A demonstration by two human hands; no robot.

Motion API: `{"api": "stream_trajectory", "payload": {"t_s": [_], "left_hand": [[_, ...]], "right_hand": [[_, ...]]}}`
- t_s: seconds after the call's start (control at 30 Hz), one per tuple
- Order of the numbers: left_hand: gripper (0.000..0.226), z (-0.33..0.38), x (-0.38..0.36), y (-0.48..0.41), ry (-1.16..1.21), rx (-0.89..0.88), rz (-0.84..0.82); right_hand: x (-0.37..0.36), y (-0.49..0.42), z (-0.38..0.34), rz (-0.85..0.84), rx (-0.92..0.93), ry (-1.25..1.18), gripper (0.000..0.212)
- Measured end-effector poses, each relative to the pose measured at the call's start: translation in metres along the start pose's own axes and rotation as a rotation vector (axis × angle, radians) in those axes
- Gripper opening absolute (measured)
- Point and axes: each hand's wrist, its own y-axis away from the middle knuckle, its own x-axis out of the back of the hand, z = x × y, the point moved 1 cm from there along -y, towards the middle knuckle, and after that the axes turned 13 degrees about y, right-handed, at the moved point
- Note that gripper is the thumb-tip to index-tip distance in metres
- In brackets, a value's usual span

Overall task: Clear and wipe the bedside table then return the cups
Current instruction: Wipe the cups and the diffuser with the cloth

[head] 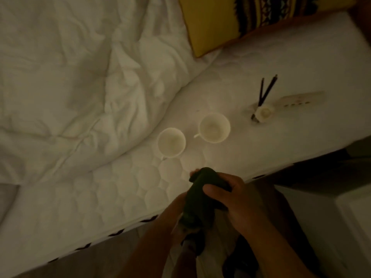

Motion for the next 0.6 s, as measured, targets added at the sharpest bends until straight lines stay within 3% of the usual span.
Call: {"api": "stream_trajectory", "payload": {"t_s": [0.13, 0.2, 0.33, 0.43, 0.53, 0.6], "left_hand": [[0.026, 0.007, 0.032, -0.004, -0.103, 0.098, 0.04], [0.013, 0.032, 0.053, -0.008, -0.135, 0.001, 0.038], [0.011, 0.073, 0.086, -0.033, -0.141, -0.313, 0.406], [0.044, 0.081, 0.086, -0.055, -0.376, -0.637, 0.586], [0.089, 0.076, 0.077, -0.082, -0.575, -0.608, 0.438], [0.097, 0.069, 0.071, -0.095, -0.617, -0.575, 0.355]], "right_hand": [[-0.014, -0.024, 0.01, 0.065, -0.129, -0.302, 0.054], [-0.015, -0.033, 0.017, 0.11, -0.16, -0.357, 0.061], [-0.013, -0.04, 0.031, 0.196, -0.276, -0.444, 0.045], [-0.012, -0.034, 0.04, 0.273, -0.343, -0.368, 0.041], [-0.011, -0.03, 0.044, 0.357, -0.409, -0.388, 0.06], [-0.019, -0.03, 0.044, 0.378, -0.25, -0.13, 0.046]]}}
